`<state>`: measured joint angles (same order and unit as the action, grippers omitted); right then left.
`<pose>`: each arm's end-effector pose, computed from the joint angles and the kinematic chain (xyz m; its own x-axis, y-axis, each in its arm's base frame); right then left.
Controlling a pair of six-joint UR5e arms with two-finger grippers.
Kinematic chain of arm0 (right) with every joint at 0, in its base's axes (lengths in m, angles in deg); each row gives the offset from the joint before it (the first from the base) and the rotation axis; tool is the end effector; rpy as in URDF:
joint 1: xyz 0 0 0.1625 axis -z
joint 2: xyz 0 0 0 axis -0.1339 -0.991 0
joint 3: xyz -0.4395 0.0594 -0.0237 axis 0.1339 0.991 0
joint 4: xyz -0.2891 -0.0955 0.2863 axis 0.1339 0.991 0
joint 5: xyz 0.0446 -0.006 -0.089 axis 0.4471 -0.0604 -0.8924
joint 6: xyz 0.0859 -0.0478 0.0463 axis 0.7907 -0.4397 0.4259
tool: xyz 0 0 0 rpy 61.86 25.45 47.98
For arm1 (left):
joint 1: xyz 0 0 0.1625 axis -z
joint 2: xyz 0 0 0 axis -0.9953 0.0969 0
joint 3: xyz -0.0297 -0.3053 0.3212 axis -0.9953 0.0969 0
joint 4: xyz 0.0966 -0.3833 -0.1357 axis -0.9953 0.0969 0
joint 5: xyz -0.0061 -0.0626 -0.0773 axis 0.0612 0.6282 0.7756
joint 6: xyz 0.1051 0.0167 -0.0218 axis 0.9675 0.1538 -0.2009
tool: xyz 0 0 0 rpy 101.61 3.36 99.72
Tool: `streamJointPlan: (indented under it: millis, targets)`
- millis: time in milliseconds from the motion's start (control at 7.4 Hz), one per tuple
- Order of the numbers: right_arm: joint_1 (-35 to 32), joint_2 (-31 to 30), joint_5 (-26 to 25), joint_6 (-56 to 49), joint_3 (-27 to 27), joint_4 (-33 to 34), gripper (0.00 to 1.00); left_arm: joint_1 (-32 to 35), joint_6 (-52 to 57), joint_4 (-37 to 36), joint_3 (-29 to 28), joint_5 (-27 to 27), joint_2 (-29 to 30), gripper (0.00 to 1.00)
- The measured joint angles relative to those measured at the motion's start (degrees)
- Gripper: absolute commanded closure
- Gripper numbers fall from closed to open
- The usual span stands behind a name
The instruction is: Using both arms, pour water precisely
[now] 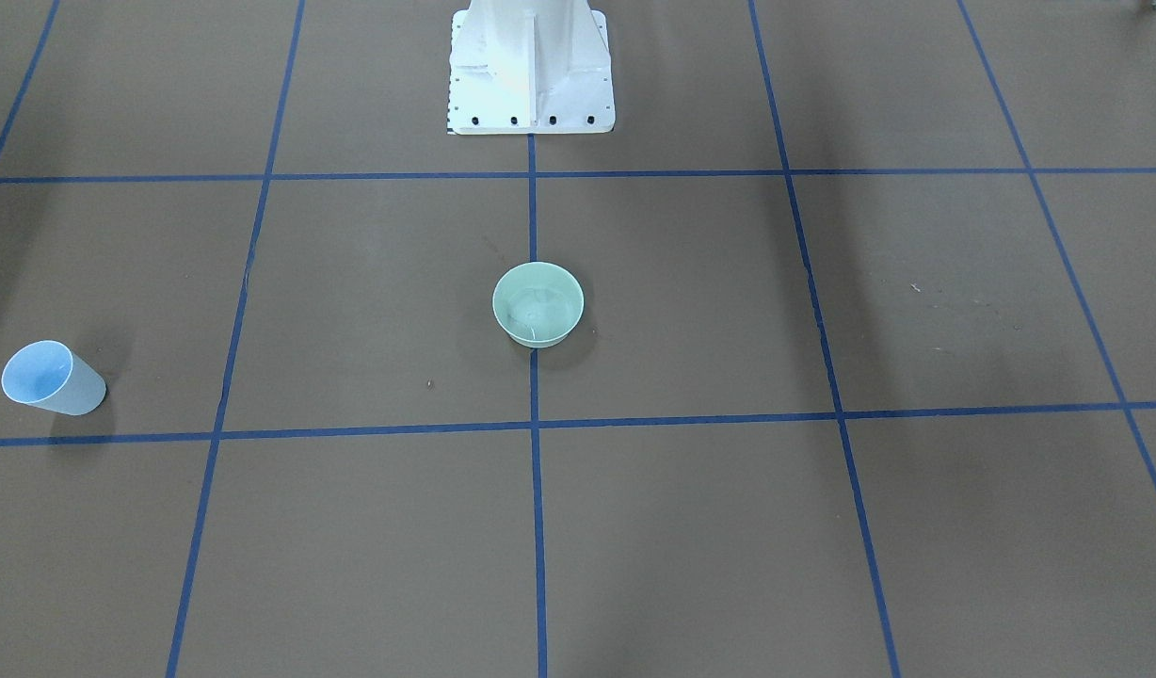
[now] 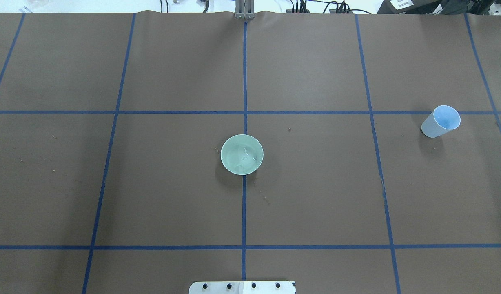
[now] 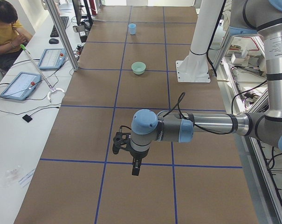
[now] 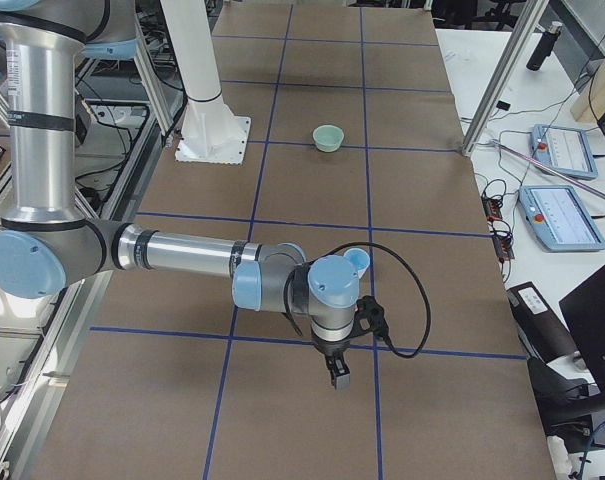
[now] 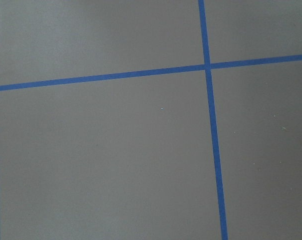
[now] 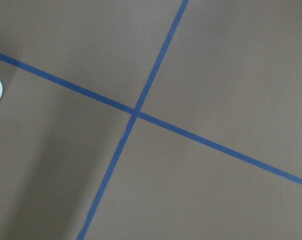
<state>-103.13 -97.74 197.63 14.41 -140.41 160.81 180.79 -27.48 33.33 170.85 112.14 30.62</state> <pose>0.1110 -0.4482 0.7193 0.7671 -0.3133 0.5598 0.2289 0.9489 0.2174 -0.1064 -0.3913 0.6606 0.7662 0.0773 -0.6379 0.0205 0.9893 0.1445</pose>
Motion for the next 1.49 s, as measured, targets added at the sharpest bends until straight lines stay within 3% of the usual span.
streamJointPlan:
  millis: [270, 811, 1081, 1486]
  targets:
    - [-0.08, -1.53, 0.95, 1.08, 0.24, 0.1, 0.0, -0.02, 0.08, -0.06, -0.05, 0.06, -0.06, 0.0]
    - [-0.1, -1.52, 5.18, 15.26, -1.6, -0.23, 0.0, -0.02, 0.11, -0.22, -0.28, 0.09, -0.13, 0.0]
    - [-0.1, -1.58, 5.29, 15.81, -1.78, -0.65, 0.0, -0.02, 0.17, -0.08, -0.82, 0.01, -0.13, 0.0]
    - [-0.1, -2.91, 5.14, 15.83, -1.05, -6.31, 0.0, -0.02, 0.2, -0.05, -1.54, -0.11, -0.2, 0.0]
